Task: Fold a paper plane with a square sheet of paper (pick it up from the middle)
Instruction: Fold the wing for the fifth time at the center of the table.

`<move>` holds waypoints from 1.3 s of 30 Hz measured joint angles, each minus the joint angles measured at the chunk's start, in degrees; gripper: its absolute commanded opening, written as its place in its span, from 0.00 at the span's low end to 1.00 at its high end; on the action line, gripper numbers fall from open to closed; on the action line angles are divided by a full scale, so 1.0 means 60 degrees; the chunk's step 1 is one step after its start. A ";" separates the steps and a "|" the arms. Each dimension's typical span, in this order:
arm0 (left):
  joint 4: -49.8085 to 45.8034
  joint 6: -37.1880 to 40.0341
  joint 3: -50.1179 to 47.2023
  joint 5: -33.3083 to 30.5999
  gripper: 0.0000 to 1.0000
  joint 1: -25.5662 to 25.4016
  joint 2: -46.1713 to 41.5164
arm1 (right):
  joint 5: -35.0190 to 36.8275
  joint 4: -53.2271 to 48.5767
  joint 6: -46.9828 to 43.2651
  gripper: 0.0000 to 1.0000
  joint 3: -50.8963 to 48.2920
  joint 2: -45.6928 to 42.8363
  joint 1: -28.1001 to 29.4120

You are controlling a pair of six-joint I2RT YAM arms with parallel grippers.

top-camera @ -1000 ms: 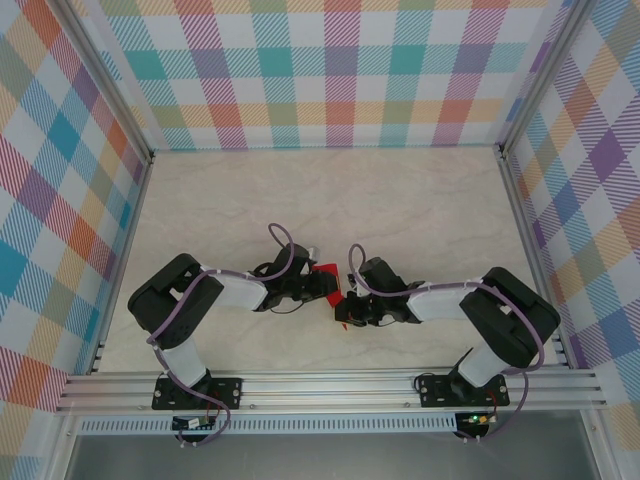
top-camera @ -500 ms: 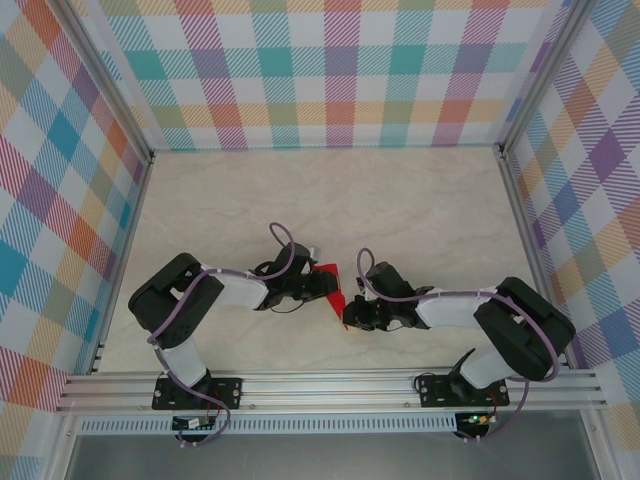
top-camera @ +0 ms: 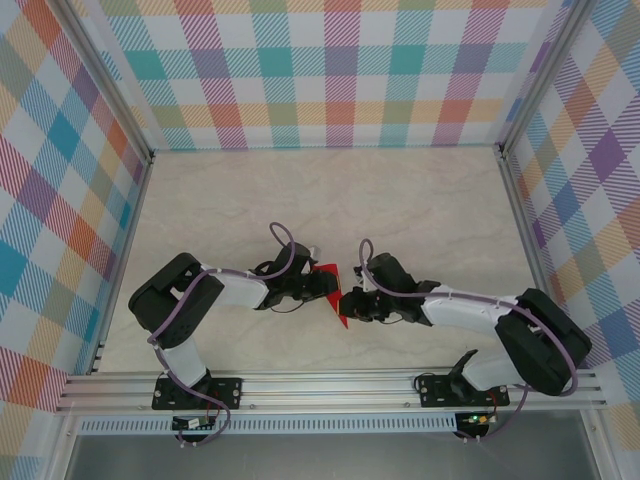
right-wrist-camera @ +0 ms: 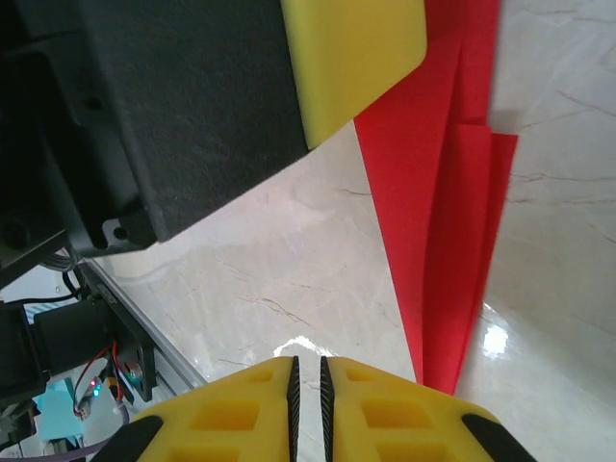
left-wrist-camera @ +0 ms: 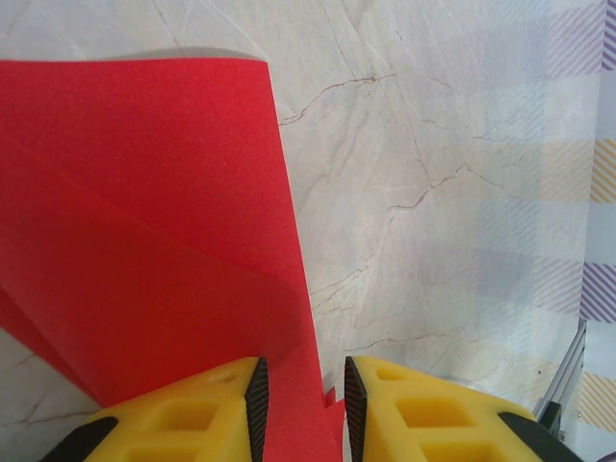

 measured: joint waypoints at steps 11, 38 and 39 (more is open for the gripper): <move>-0.0233 0.0007 0.0124 0.0004 0.29 0.0000 0.0025 | -0.0197 -0.0102 -0.0164 0.16 0.0255 0.1326 0.0000; -0.0470 0.0182 0.0248 0.0044 0.29 0.0000 0.0044 | 0.0022 -0.0725 -0.0688 0.14 -0.0692 0.0324 0.0062; -0.0470 0.0182 0.0248 0.0040 0.29 0.0000 0.0044 | 0.0066 -0.1009 -0.0750 0.14 -0.0652 0.0222 0.0069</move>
